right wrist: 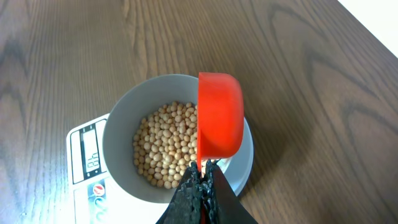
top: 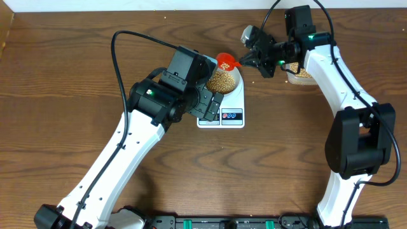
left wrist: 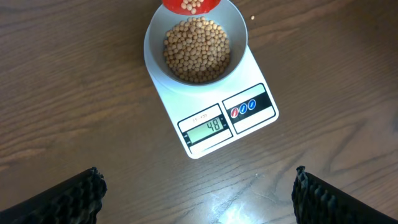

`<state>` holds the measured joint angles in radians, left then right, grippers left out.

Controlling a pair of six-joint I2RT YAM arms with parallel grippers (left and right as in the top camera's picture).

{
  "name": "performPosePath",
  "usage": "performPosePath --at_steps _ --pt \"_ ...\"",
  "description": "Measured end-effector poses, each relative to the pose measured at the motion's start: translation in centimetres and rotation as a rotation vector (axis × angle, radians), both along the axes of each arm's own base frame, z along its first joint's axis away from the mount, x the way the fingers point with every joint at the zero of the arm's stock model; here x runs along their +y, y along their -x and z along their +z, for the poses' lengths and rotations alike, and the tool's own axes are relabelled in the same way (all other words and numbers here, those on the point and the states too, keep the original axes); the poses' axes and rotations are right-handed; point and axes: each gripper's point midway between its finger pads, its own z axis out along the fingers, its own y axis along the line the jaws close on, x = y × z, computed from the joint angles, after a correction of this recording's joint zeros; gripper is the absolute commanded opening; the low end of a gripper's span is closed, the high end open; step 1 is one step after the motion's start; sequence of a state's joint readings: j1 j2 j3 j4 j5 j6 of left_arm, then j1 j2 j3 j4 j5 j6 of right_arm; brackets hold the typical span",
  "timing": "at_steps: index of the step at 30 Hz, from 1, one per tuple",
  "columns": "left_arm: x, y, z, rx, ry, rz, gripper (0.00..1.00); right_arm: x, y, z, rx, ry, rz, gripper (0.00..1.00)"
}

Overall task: Scoop item into bowl and weigh 50g on scale
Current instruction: 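Shake the tilted scoop gently to drop a few more soybeans, then move the red scoop with the right gripper back toward the tub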

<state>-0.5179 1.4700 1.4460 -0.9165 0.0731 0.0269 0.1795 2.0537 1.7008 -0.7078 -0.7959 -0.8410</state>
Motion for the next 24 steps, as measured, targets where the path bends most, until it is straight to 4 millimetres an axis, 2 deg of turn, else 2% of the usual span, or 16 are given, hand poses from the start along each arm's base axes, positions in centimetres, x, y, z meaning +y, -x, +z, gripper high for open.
performPosePath --at_steps 24 --pt "0.0 0.0 0.0 0.000 0.000 0.000 0.98 0.0 -0.2 1.4 -0.048 0.005 -0.006 0.01"
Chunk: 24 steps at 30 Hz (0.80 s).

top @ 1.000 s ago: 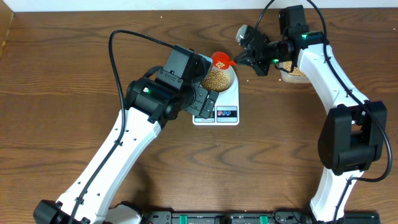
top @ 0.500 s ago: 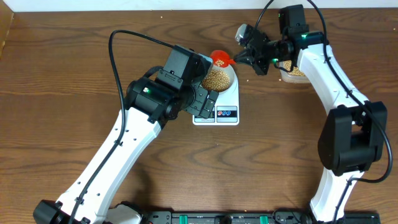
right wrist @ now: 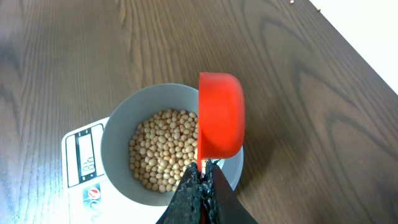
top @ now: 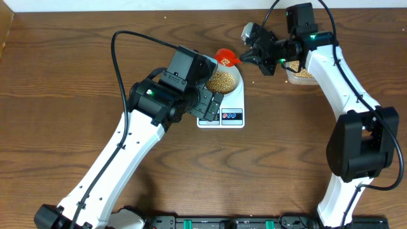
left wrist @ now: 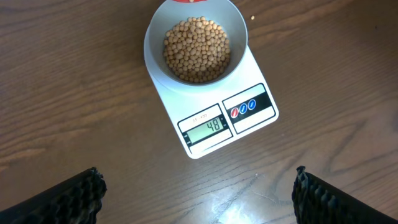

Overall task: Scoop item into bowl and weigh 50g on scale
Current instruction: 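Move the red scoop with the right gripper back toward the tub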

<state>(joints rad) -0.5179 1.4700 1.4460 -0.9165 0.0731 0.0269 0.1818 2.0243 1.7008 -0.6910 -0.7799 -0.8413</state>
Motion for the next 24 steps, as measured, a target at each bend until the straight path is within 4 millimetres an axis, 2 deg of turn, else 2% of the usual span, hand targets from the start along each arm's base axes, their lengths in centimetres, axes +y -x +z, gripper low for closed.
performPosePath --at_steps 7,24 --pt "0.0 0.0 0.0 0.000 0.000 0.000 0.98 -0.2 0.1 1.1 -0.027 0.011 -0.009 0.01" --pt "0.0 0.0 0.0 0.000 0.000 0.000 0.98 -0.2 0.1 1.3 -0.040 0.014 -0.002 0.01"
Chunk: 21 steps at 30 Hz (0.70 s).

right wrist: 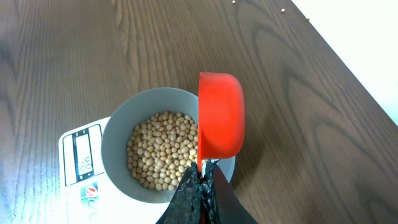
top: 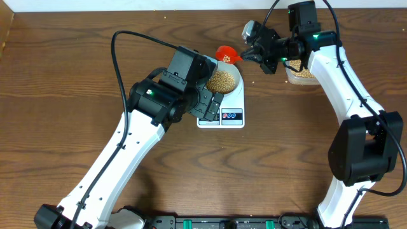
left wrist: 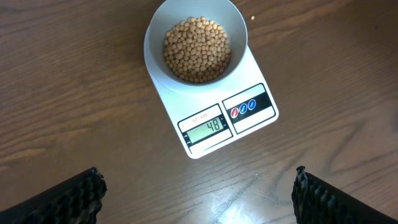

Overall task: Scoop item into bowl and weigh 50g on scale
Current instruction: 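Move the red scoop with the right gripper back toward the tub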

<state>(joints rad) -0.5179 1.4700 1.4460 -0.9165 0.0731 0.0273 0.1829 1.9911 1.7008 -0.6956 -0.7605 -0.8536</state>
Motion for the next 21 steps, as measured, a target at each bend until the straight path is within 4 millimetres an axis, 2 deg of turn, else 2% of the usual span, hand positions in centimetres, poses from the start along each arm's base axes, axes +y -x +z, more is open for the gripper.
performPosePath --at_steps 21 --pt "0.00 0.00 0.00 0.000 0.000 0.000 0.98 0.22 0.40 -0.17 -0.001 0.010 0.019 0.01"
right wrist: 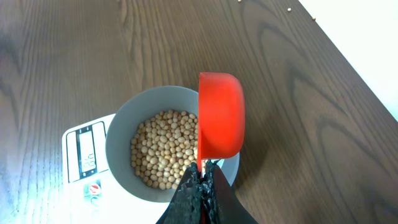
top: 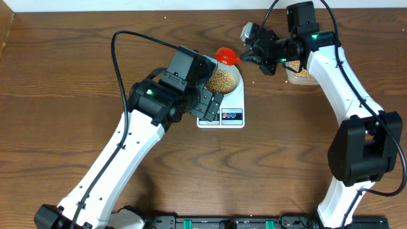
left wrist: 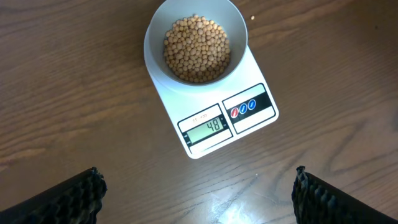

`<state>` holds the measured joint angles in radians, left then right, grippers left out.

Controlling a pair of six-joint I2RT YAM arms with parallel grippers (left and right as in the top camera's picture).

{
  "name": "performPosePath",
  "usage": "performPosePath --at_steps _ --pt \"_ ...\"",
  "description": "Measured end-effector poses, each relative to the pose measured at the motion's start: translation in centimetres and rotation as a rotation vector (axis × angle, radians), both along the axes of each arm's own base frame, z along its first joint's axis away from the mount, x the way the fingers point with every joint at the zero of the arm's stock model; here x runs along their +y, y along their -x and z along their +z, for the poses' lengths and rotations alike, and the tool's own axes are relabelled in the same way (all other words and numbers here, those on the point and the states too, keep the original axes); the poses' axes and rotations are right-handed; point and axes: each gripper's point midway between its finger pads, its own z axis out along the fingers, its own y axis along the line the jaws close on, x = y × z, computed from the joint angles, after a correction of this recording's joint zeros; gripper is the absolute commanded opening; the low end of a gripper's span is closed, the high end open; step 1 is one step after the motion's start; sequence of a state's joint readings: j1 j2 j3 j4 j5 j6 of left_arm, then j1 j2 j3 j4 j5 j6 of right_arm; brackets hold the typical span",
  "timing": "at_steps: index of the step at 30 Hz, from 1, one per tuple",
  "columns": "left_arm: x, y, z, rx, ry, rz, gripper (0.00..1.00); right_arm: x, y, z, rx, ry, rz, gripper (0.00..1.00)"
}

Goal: Scoop item into bowl and weigh 50g on scale

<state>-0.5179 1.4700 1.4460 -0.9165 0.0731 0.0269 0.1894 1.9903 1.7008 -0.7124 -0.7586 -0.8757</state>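
Note:
A white bowl (left wrist: 196, 40) of tan beans (right wrist: 163, 147) sits on a white kitchen scale (left wrist: 214, 118) whose display reads 48. My right gripper (right wrist: 201, 176) is shut on the handle of a red scoop (right wrist: 220, 115), held on its side above the bowl's far rim (top: 224, 55). From overhead no beans show in the scoop. My left gripper (left wrist: 199, 196) hangs open above bare table in front of the scale, its fingers (left wrist: 62, 202) at the frame's lower corners.
A clear container of beans (top: 304, 74) stands at the back right, behind the right arm. A stray bean (left wrist: 252, 18) lies on the wooden table (left wrist: 74, 106) by the scale. Several more dot the table's far edge (right wrist: 289, 9).
The right gripper with the red scoop has shifted slightly back toward the bowl. The scale still reads 48. The left arm has not moved.
The red scoop, with beans in it, was over the bowl's far rim while the scale read 48. Then it stood further off the rim, and further still after that. Now it is slightly nearer the bowl again. The reading stayed 48 and the left gripper stayed open.

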Motion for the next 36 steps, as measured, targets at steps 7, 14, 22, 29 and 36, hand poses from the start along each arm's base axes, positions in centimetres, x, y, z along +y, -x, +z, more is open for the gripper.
performPosePath --at_steps 7,14,22,29,36 --pt "0.0 0.0 0.0 0.000 0.000 0.000 0.98 0.3 0.2 0.0 0.000 0.000 0.008 0.01" --pt "0.0 0.0 0.0 0.000 0.000 0.000 0.98 0.3 0.2 0.0 -0.001 0.000 0.008 0.01" --pt "0.0 0.0 0.0 0.000 0.000 0.000 0.98 0.3 0.0 0.2 -0.010 -0.001 0.008 0.01" --pt "0.0 0.0 0.0 0.000 0.000 0.000 0.98 -0.8 -2.3 1.5 -0.081 -0.035 -0.052 0.01" --pt "0.0 0.0 0.0 0.000 0.000 0.000 0.98 -5.4 -6.0 6.4 -0.100 -0.174 -0.293 0.01"
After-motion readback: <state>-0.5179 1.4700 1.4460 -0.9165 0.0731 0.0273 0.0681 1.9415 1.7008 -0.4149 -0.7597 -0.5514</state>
